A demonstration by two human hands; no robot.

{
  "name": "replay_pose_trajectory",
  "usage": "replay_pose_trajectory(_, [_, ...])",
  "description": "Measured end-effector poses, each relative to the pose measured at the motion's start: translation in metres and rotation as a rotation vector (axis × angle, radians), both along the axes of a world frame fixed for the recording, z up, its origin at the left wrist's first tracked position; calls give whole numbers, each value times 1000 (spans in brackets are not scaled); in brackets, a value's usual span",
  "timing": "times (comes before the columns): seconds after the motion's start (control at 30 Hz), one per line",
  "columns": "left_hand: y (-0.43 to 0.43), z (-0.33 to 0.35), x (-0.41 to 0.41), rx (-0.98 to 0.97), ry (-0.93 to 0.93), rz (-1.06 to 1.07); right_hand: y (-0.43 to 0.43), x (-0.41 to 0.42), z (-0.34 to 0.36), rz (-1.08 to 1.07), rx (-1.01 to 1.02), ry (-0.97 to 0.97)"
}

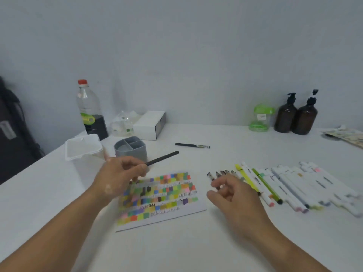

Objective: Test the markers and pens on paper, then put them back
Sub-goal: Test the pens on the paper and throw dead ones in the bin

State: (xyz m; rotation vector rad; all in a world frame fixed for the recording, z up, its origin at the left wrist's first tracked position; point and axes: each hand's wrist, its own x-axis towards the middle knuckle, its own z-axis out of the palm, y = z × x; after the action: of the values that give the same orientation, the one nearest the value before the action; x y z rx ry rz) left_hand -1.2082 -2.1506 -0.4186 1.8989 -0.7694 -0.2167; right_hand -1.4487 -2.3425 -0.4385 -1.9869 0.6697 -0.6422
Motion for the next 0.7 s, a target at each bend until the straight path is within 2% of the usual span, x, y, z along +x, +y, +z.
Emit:
replay_pose_trajectory(0.13, [100,0,-30,-116,74,85,62,-31,-3,188,-184,68])
replay_pose_trajectory(0.23, [189,-28,-72,-135,154,152,121,-49,-7,393,-296,82])
replay_pose_trajectory(0.4, [319,-107,-147,-197,452,326,200,-64,-33,684,-498,114])
replay_pose_trajectory(0.57, [398,-183,-201,-180,721,586,250,-58,-85,851,-525,272])
replay_pose_trajectory(0.7, [430,-250,-228,-109,910,828,276,-46,-131,904,-472,417])
